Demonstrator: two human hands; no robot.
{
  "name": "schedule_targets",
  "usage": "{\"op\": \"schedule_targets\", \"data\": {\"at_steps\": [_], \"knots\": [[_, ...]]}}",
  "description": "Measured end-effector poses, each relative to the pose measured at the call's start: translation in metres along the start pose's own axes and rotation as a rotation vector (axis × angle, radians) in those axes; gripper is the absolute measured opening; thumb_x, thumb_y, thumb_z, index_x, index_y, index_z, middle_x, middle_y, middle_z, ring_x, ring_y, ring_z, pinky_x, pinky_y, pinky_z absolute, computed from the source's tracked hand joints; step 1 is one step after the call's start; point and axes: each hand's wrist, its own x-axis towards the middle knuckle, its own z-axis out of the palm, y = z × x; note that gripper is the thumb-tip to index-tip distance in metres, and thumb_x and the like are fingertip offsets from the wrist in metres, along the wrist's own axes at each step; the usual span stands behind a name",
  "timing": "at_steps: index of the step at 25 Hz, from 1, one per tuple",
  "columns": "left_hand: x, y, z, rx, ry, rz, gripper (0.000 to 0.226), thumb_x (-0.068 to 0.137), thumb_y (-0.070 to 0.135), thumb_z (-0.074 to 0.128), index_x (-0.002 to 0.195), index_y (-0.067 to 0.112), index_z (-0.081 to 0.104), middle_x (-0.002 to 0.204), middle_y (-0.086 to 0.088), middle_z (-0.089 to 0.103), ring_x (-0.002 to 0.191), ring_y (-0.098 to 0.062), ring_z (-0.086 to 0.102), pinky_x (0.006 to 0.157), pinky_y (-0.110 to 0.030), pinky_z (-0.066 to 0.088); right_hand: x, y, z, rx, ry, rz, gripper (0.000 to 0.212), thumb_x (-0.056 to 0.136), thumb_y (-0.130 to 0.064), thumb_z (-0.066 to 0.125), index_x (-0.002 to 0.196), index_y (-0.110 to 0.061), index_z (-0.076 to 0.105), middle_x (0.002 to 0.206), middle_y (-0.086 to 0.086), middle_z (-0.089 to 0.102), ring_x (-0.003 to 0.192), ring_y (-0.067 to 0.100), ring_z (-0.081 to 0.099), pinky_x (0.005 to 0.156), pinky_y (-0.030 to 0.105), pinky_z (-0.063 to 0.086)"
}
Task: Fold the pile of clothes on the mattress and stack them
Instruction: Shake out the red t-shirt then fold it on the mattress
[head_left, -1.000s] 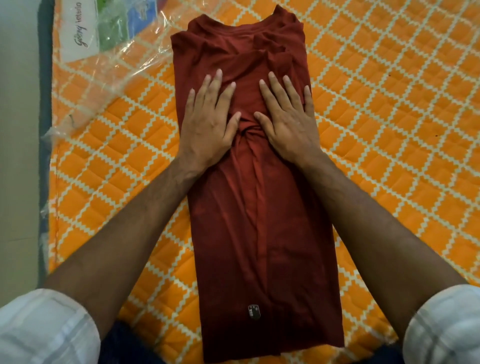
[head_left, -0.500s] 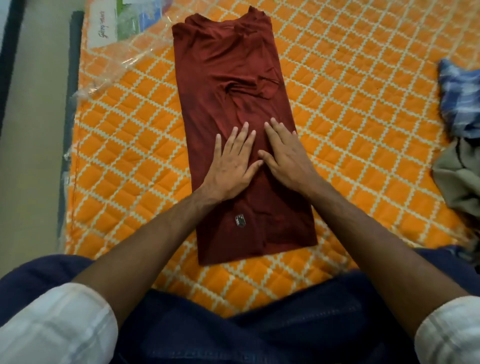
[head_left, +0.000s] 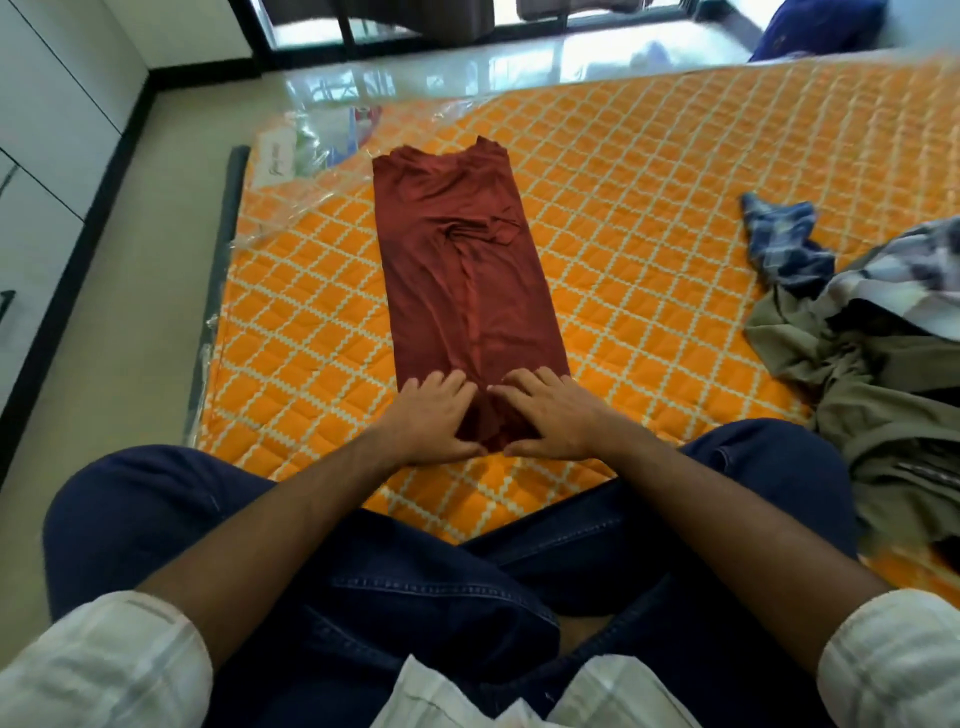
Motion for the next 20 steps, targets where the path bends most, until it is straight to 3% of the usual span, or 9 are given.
{"op": "schedule_targets", "data": {"at_steps": [2, 5, 9, 12, 15, 17, 20], "knots": [[-0.011, 0.013, 0.010, 0.097, 0.009, 0.047, 0.083, 0.082, 0.074, 0.053, 0.139, 0.015, 0.041, 0.137, -0.005, 0.043, 0.118, -0.028, 0.047, 0.089, -0.044, 0.043, -0.007, -0.011, 0.002, -0.102, -0.042, -0.038, 0.085, 0.091, -0.066, 0.052, 0.158, -0.022, 0.023, 0.153, 0.005, 0.031, 0.127, 0.029, 0.040, 0.096, 0.046, 0.046], [-0.014, 0.036, 0.017, 0.194, 0.083, 0.078, 0.063, 0.092, 0.055, 0.045, 0.136, 0.010, 0.047, 0.132, -0.010, 0.049, 0.110, -0.028, 0.052, 0.082, -0.042, 0.045, -0.014, -0.022, 0.002, -0.176, -0.023, -0.040, 0.067, 0.097, -0.047, 0.052, 0.154, -0.017, 0.032, 0.147, 0.008, 0.038, 0.122, 0.029, 0.046, 0.089, 0.044, 0.051], [-0.013, 0.044, 0.026, 0.316, 0.102, 0.067, 0.039, 0.099, 0.024, 0.033, 0.124, 0.006, 0.057, 0.106, -0.012, 0.058, 0.084, -0.028, 0.059, 0.062, -0.043, 0.053, -0.014, -0.028, 0.009, -0.233, -0.001, -0.025, 0.056, 0.099, -0.026, 0.047, 0.149, -0.004, 0.038, 0.133, 0.012, 0.049, 0.106, 0.028, 0.055, 0.073, 0.040, 0.058], [-0.006, 0.048, 0.034, 0.333, 0.138, 0.043, 0.034, 0.096, 0.016, 0.030, 0.101, 0.011, 0.063, 0.083, -0.008, 0.056, 0.066, -0.025, 0.057, 0.041, -0.038, 0.050, -0.013, -0.026, 0.016, -0.326, -0.027, 0.034, 0.062, 0.098, -0.023, 0.044, 0.152, 0.004, 0.032, 0.140, 0.018, 0.046, 0.110, 0.030, 0.053, 0.079, 0.039, 0.055], [-0.001, 0.047, 0.036, 0.338, 0.156, 0.024, 0.032, 0.096, 0.016, 0.028, 0.086, 0.015, 0.059, 0.075, -0.007, 0.053, 0.058, -0.025, 0.055, 0.031, -0.035, 0.045, -0.014, -0.024, 0.015, -0.426, -0.012, 0.069, 0.056, 0.097, -0.028, 0.047, 0.146, 0.000, 0.045, 0.141, 0.018, 0.048, 0.109, 0.030, 0.054, 0.078, 0.040, 0.048], [0.001, 0.040, 0.030, 0.277, 0.149, 0.039, 0.036, 0.097, 0.016, 0.024, 0.090, 0.015, 0.059, 0.077, -0.007, 0.054, 0.056, -0.024, 0.055, 0.032, -0.035, 0.046, -0.014, -0.024, 0.015, -0.434, 0.002, 0.058, 0.053, 0.098, -0.028, 0.047, 0.143, -0.001, 0.049, 0.136, 0.016, 0.052, 0.104, 0.029, 0.056, 0.071, 0.039, 0.048], [-0.002, 0.030, 0.014, 0.244, 0.134, 0.092, 0.037, 0.102, 0.016, 0.021, 0.120, 0.016, 0.052, 0.098, -0.008, 0.057, 0.071, -0.026, 0.060, 0.046, -0.033, 0.048, -0.014, -0.024, 0.016, -0.394, -0.011, 0.074, 0.050, 0.099, -0.023, 0.037, 0.142, -0.002, 0.051, 0.125, 0.012, 0.058, 0.098, 0.027, 0.058, 0.065, 0.036, 0.047]]}}
